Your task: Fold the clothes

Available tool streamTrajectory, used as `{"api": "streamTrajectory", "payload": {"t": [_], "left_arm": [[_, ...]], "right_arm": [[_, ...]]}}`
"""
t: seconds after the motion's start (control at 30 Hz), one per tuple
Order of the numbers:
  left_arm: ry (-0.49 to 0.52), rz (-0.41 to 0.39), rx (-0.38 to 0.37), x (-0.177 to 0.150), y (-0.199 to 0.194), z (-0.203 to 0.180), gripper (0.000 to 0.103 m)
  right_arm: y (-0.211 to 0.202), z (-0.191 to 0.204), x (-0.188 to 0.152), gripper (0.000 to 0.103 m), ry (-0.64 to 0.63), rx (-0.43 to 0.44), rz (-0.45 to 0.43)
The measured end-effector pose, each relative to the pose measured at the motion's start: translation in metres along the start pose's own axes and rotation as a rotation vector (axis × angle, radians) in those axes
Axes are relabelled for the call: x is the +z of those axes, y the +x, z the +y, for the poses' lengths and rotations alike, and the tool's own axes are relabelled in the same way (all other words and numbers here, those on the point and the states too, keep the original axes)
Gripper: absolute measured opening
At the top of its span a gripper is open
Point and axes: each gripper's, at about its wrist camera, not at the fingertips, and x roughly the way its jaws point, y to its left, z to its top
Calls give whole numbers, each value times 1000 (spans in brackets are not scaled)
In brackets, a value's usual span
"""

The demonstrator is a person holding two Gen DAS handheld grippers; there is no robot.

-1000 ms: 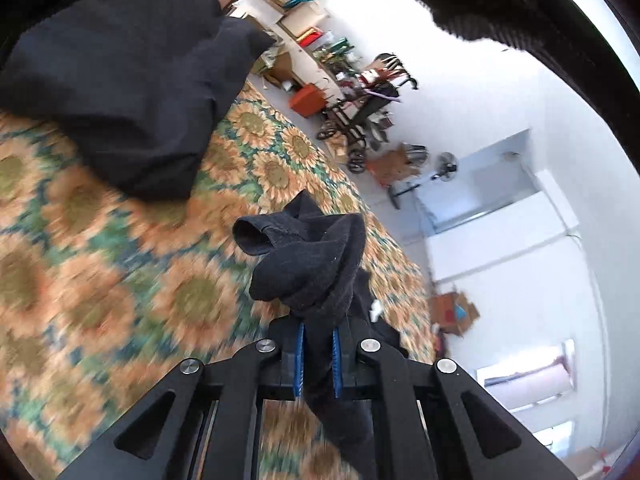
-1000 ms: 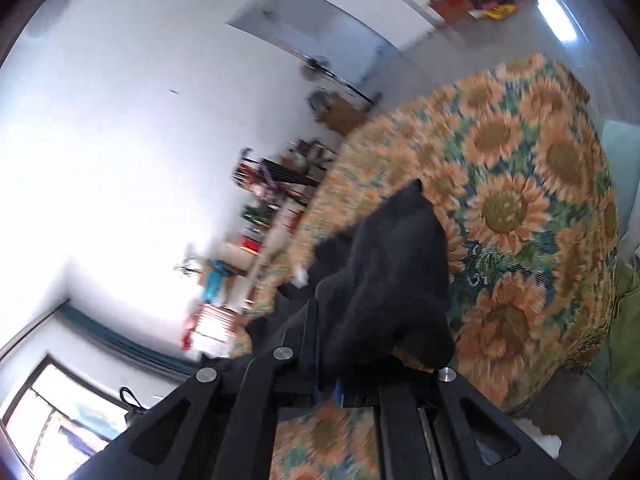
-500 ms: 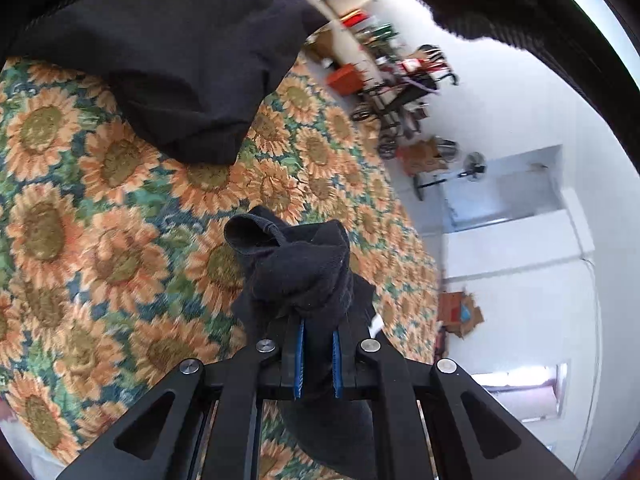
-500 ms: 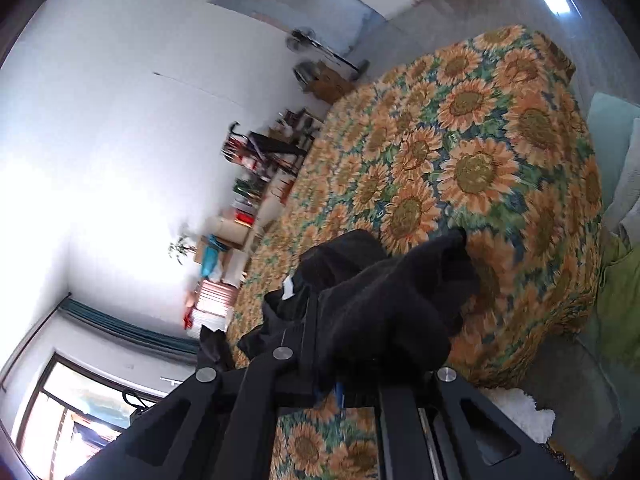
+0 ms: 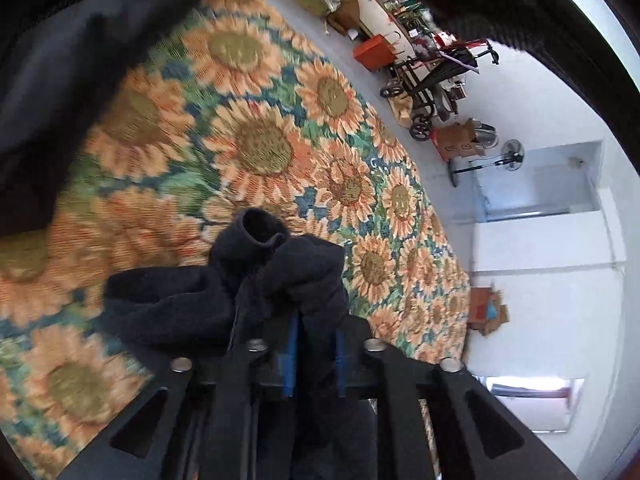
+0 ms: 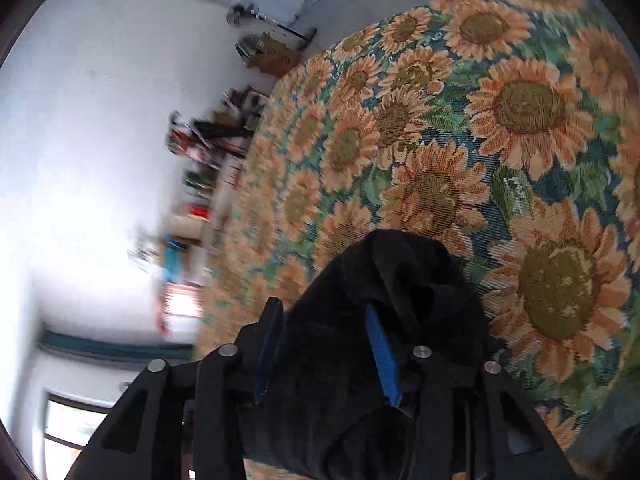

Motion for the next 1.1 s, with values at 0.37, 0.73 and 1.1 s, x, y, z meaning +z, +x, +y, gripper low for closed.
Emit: {"api": "streamTrajectory", "payload": {"t": [0.37,0.73,1.1], "left_arm": [[227,-152,-320,-35,-68,-10,78],[455,3,-17,-52,-3,13,2],[292,-66,-223,-48,-100,50,83]], "right_arm": [[-54,21,-38,58,-347,-30,-189],[24,19,-47,0,-417,-225,-93],[-72,5,-59,44,-341,-23,-133]]}}
